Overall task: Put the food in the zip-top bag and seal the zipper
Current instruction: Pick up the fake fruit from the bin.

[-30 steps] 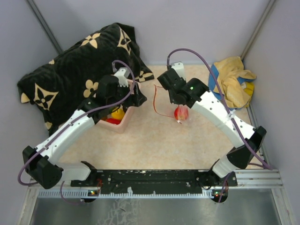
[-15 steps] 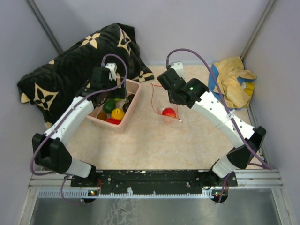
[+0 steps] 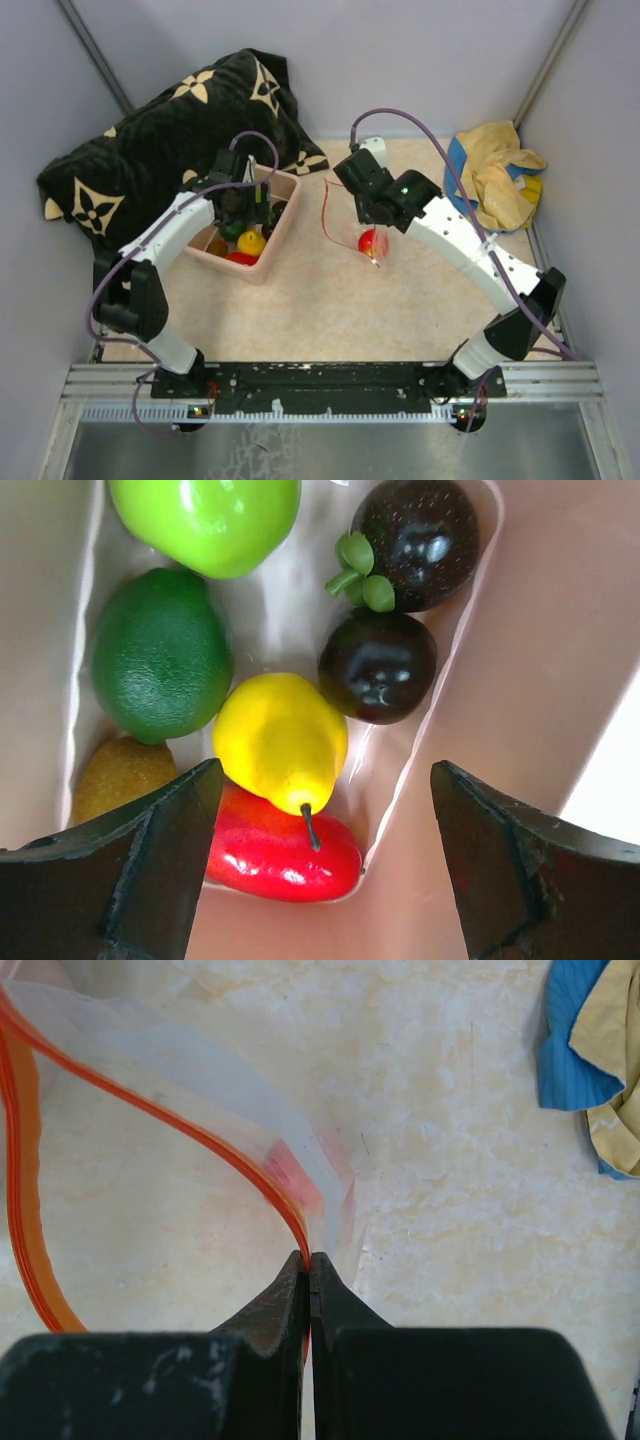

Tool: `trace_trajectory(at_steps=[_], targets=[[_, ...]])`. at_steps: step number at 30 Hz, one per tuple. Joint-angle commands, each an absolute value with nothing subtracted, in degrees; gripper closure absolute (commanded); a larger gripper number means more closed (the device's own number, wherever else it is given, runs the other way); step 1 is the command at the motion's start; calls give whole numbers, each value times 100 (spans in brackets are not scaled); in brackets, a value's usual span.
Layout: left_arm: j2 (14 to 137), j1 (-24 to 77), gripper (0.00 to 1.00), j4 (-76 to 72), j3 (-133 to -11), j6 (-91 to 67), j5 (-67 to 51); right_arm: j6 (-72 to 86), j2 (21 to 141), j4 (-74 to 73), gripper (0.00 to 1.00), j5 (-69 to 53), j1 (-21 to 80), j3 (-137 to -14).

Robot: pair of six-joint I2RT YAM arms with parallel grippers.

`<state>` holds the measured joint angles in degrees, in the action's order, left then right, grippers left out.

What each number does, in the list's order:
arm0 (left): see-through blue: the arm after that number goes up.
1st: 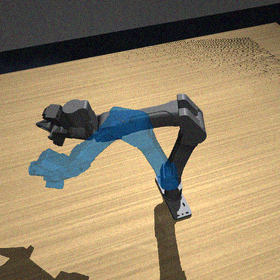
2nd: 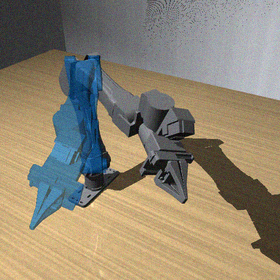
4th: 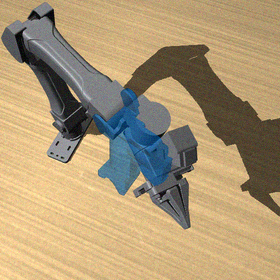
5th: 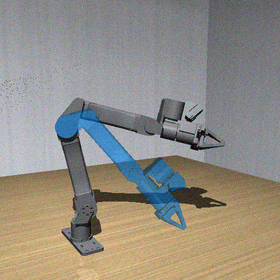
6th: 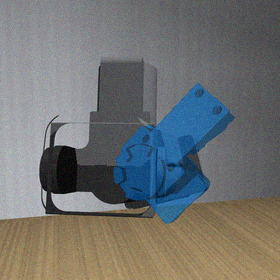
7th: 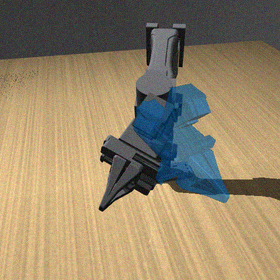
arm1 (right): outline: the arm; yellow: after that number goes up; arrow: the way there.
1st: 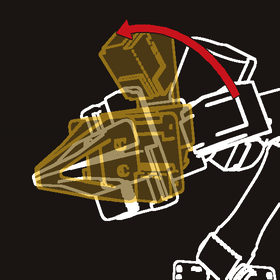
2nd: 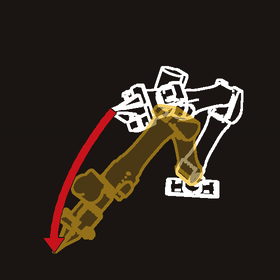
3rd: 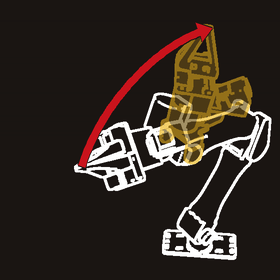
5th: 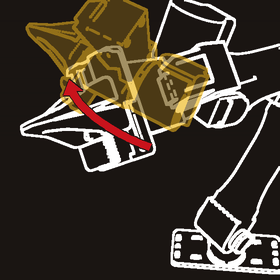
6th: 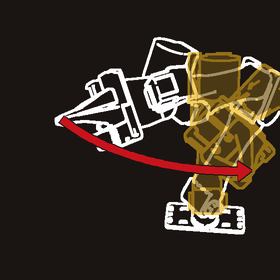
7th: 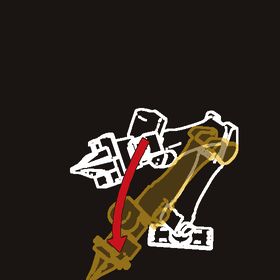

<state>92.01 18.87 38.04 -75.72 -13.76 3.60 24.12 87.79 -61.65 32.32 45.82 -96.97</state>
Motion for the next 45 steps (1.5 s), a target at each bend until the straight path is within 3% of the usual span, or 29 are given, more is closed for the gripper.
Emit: trace_trajectory(at_steps=[1, 15, 27, 33, 45], targets=[[9680, 1861, 12, 4146, -7732, -1662, 178, 2270, 8544, -5901, 100, 3239, 4544, -9631], [10359, 1863, 24, 3735, -7313, -1674, 408, 2292, 8512, -5693, 100, 3143, 4545, -9378], [9575, 1863, 70, 3755, -7318, -1646, 324, 2285, 8498, -5699, 100, 3251, 4545, -9399], [9080, 1863, 80, 3713, -7192, -1635, 349, 2259, 8553, -5712, 100, 3303, 4546, -9506], [8262, 1856, 91, 3131, -6817, -1842, 711, 2250, 8577, -5716, 100, 3384, 4545, -9485]])
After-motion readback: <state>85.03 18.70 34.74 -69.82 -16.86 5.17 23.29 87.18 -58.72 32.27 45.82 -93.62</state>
